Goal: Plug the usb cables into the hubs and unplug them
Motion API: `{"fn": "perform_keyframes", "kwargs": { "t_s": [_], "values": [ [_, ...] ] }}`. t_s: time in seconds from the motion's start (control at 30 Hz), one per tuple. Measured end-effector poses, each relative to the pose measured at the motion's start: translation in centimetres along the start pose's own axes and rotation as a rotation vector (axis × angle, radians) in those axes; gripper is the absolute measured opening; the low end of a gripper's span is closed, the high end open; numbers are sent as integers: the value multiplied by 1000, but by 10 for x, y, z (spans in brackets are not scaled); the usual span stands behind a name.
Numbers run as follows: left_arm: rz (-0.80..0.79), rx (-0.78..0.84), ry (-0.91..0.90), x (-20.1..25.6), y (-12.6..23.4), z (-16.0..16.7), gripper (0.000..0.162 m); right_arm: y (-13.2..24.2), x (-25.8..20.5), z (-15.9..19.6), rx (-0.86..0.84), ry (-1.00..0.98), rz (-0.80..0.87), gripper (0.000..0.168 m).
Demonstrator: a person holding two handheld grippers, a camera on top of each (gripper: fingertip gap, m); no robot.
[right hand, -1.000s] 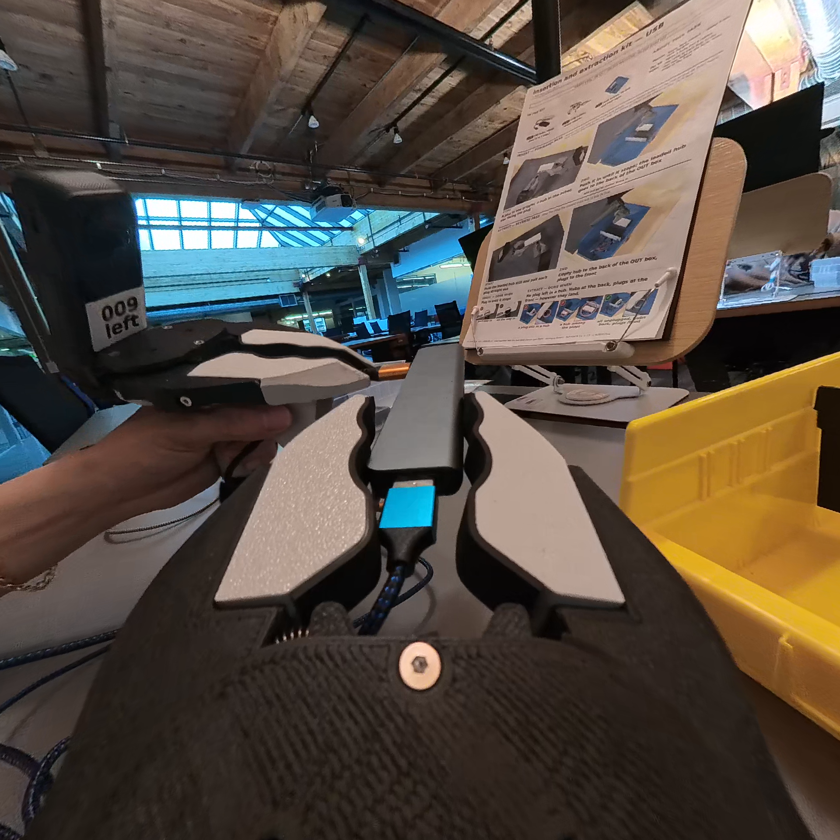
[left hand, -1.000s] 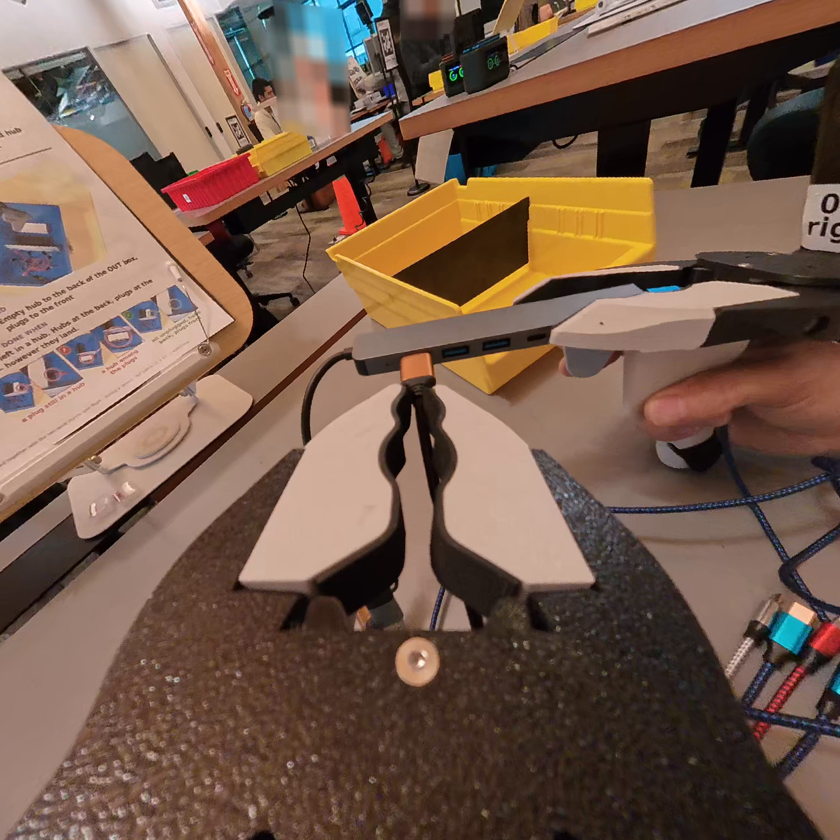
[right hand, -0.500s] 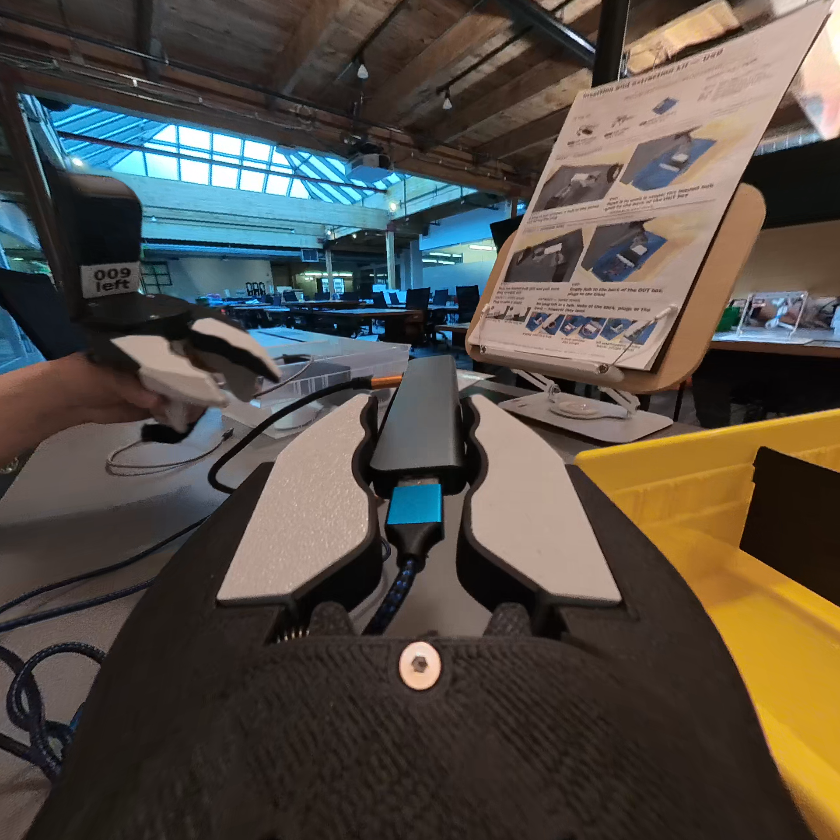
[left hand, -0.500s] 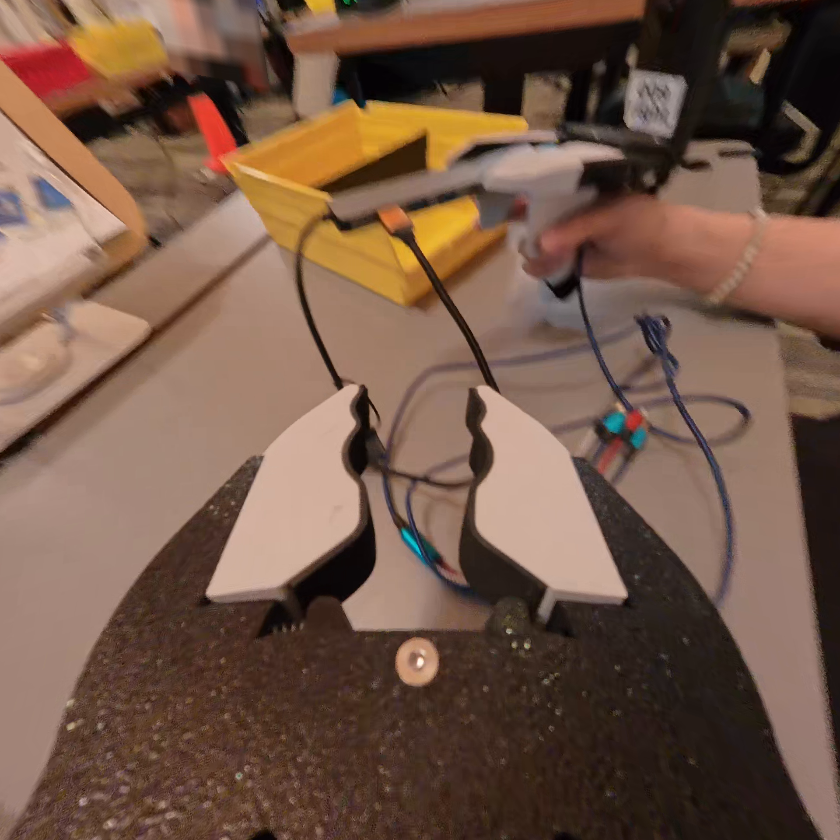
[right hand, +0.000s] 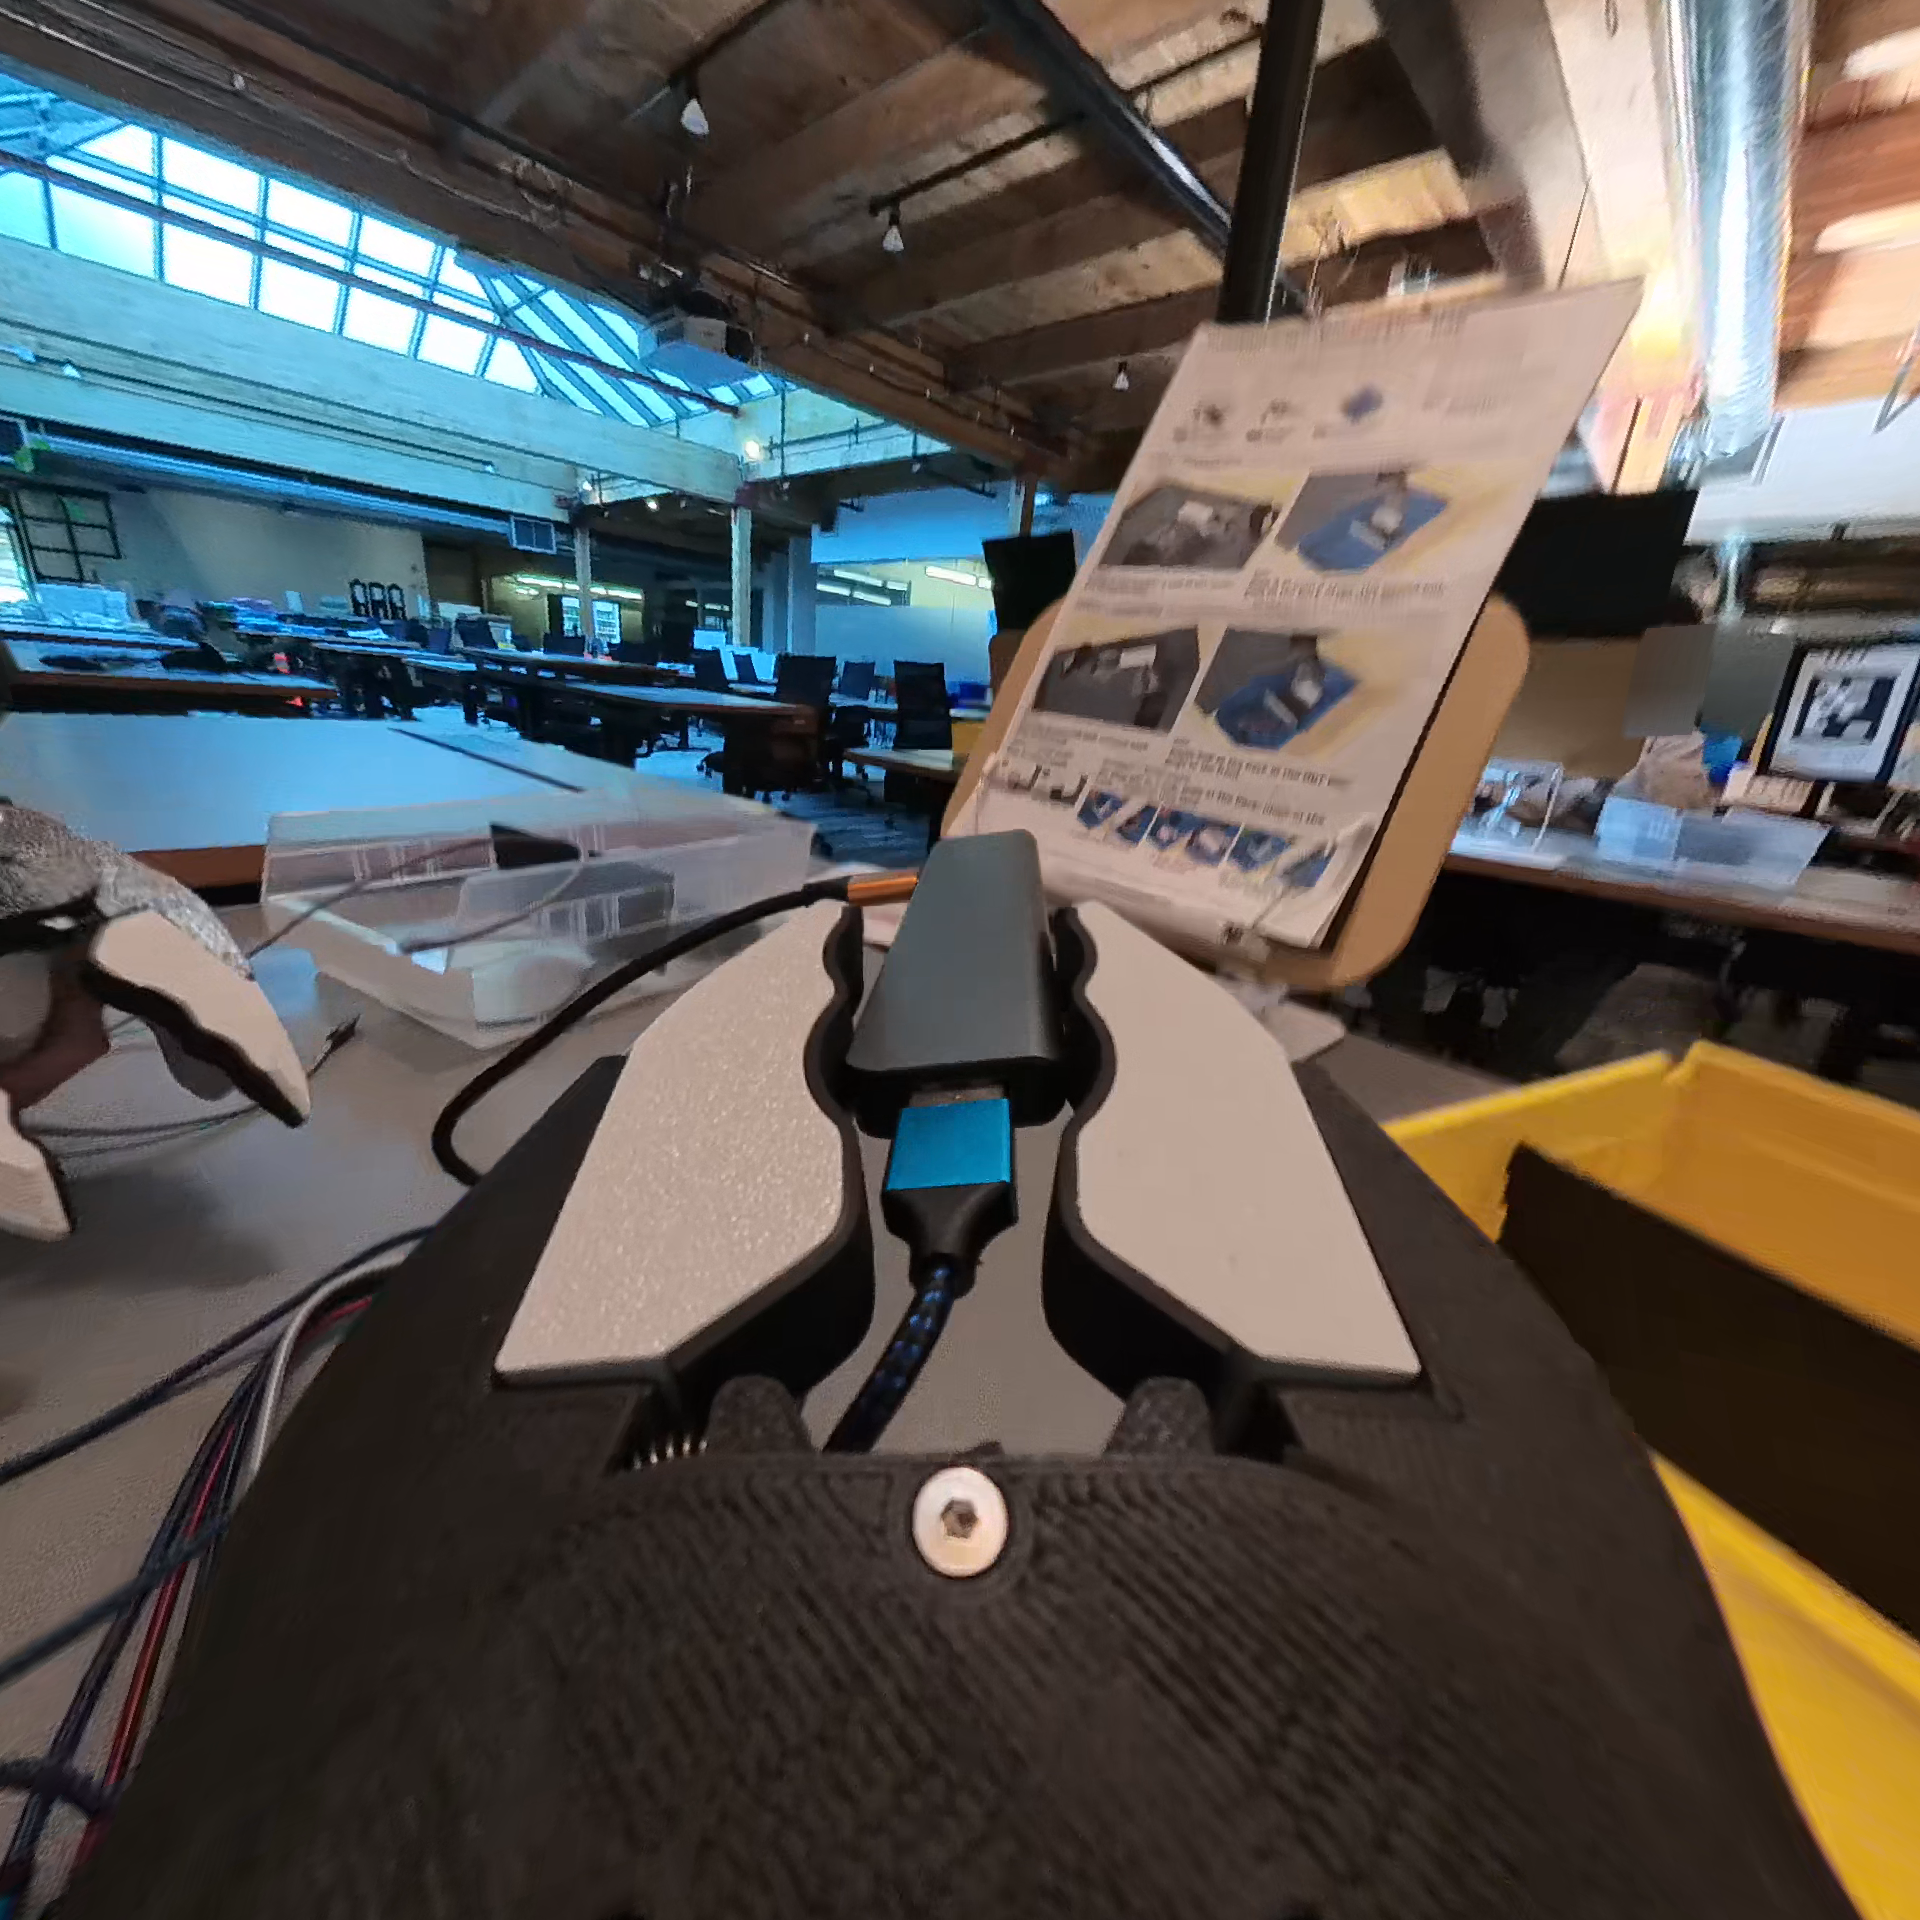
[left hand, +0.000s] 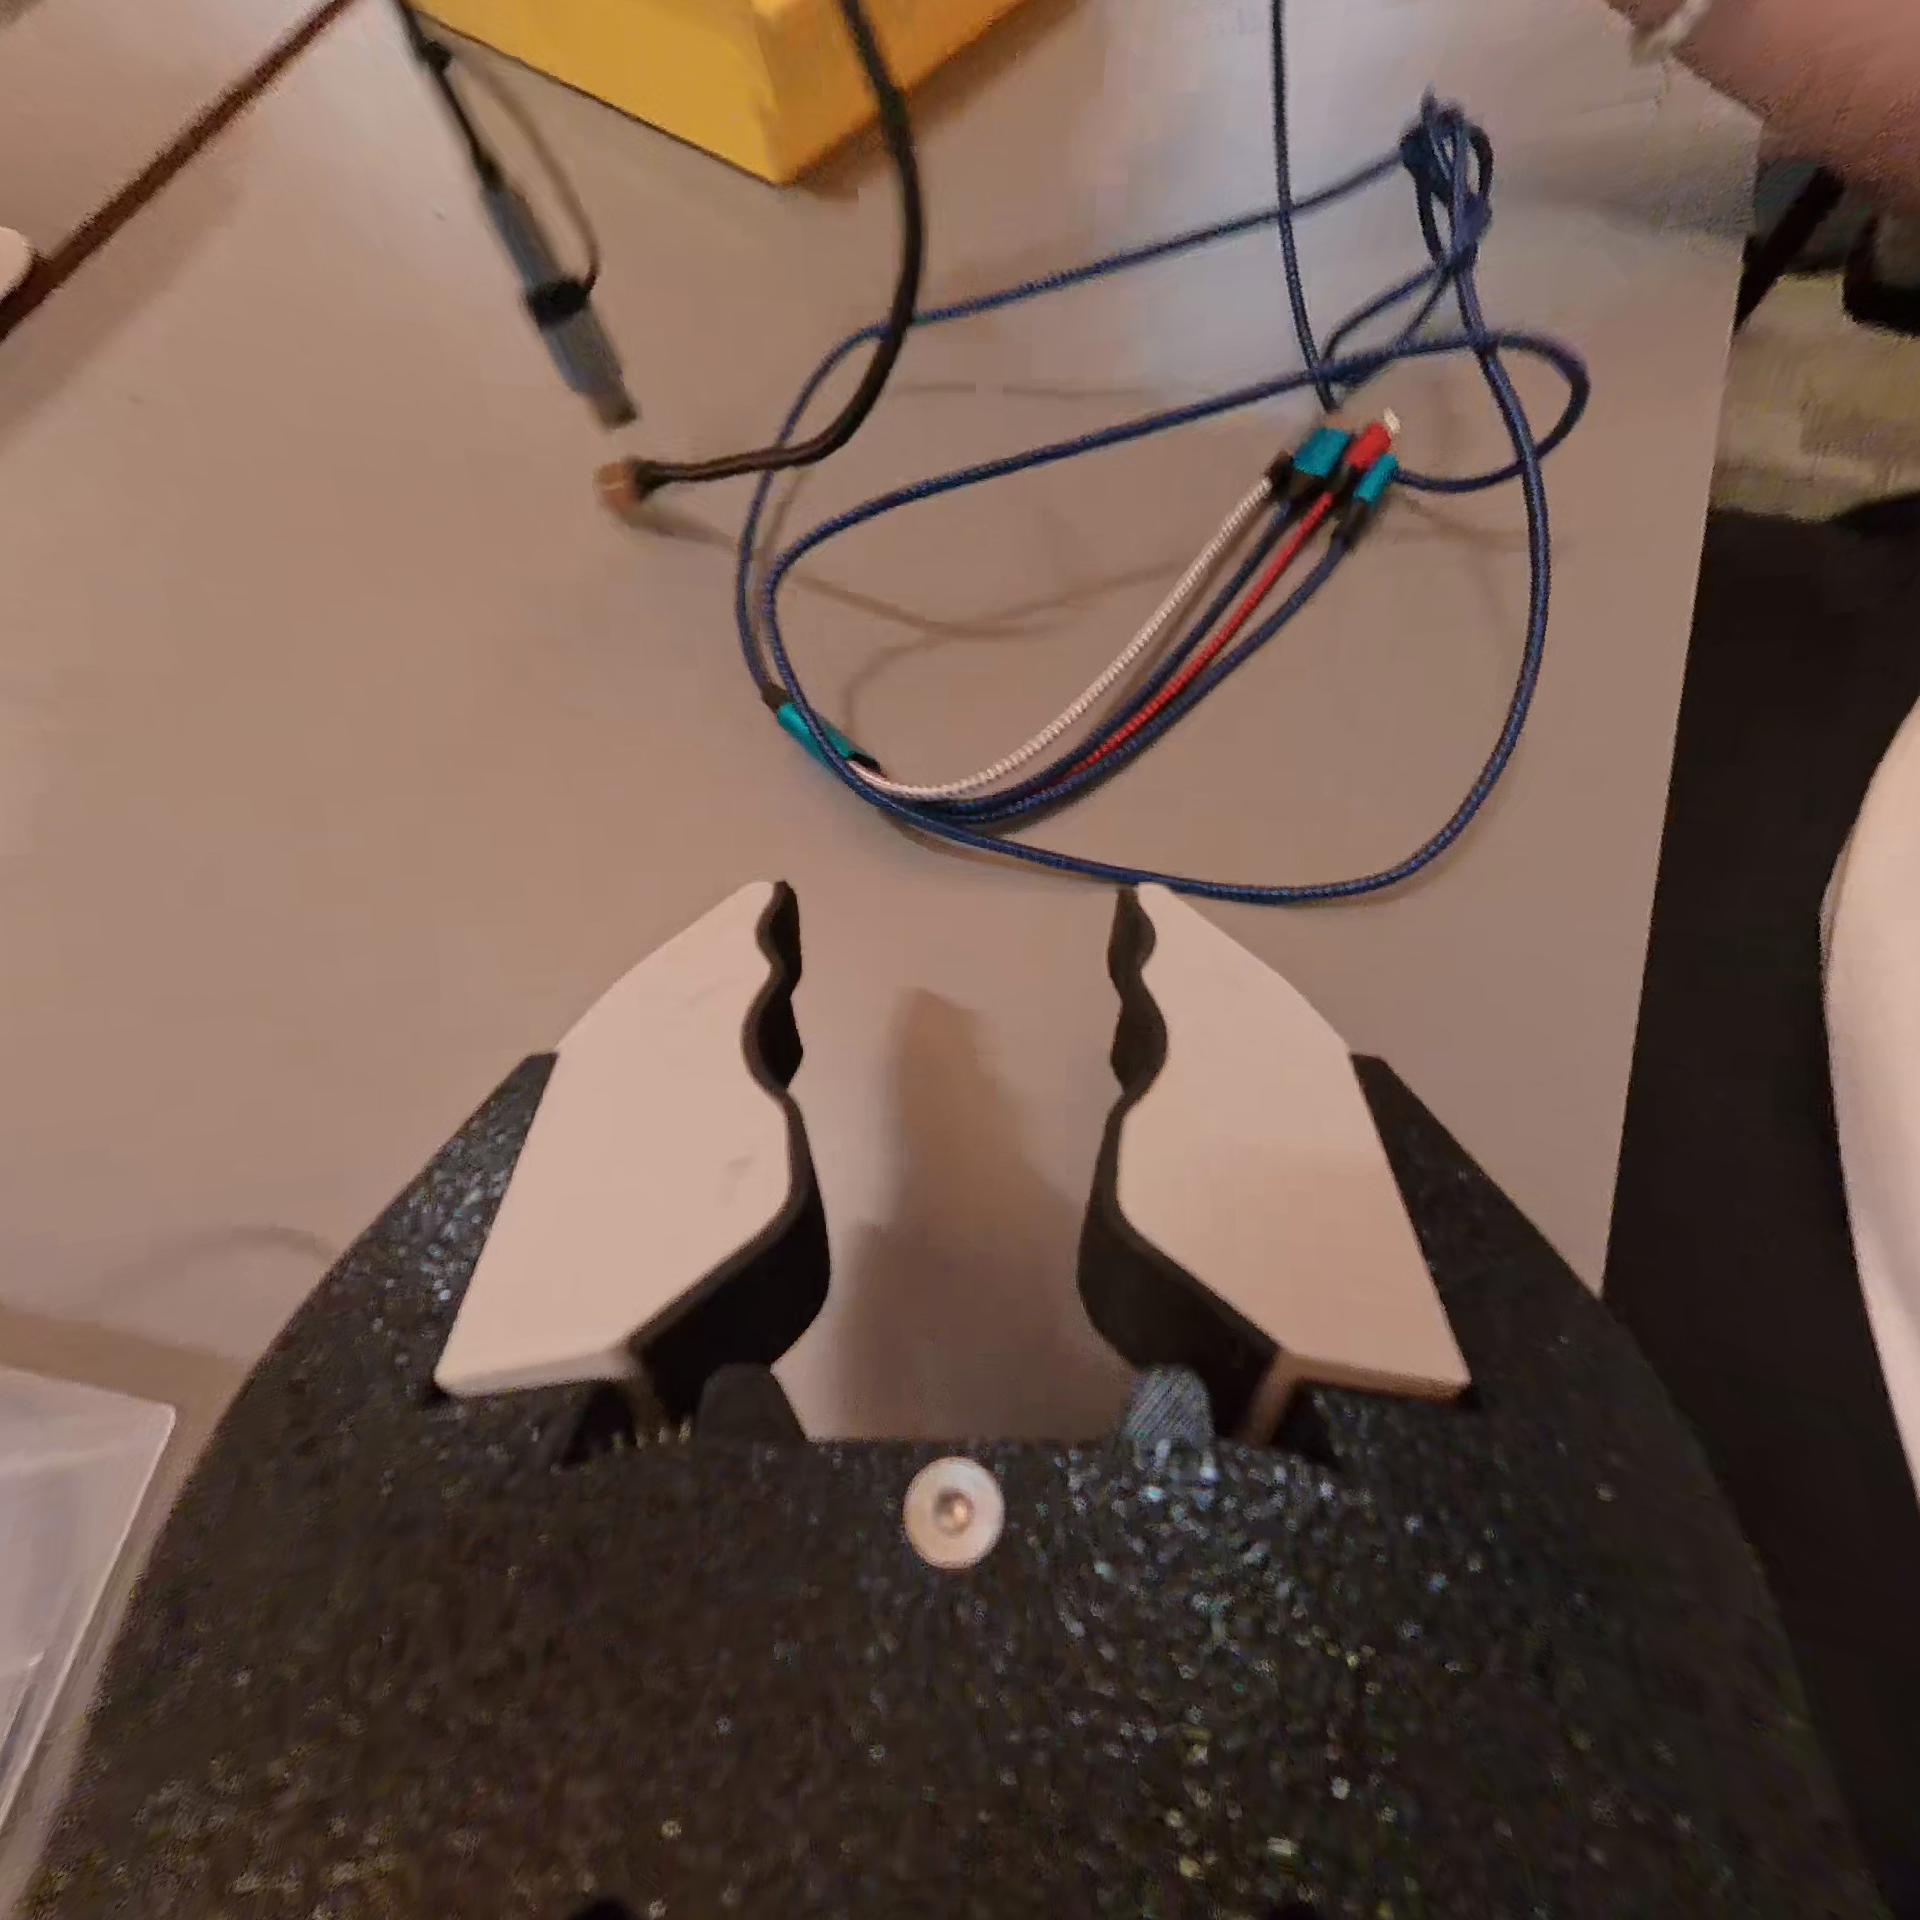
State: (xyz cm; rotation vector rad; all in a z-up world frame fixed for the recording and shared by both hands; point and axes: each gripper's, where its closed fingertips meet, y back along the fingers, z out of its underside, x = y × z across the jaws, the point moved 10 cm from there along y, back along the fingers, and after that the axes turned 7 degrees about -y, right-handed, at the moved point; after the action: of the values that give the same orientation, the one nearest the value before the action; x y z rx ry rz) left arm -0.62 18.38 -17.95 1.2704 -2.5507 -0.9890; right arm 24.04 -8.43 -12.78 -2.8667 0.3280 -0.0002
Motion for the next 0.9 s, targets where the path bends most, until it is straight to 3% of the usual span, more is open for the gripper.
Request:
{"fn": "perform_keyframes", "kwargs": {
  "t_s": [0.3,0.47,0.57,0.8,0.9],
  "values": [
    [-71,45,-8,-16,11,-6,53,-4,10,-164,192,202,-70,36],
    [-74,70,0,-14,5,-6,51,0,35,-217,173,452,42,36],
    [-91,39,-22,-14,3,-5,50,6,53,-218,71,579,55,36],
    [-93,29,-22,-17,5,-3,49,29,96,-157,-410,479,70,36],
    [-88,38,-15,-18,5,-3,48,30,112,-132,-568,406,149,36]
  ]
}}
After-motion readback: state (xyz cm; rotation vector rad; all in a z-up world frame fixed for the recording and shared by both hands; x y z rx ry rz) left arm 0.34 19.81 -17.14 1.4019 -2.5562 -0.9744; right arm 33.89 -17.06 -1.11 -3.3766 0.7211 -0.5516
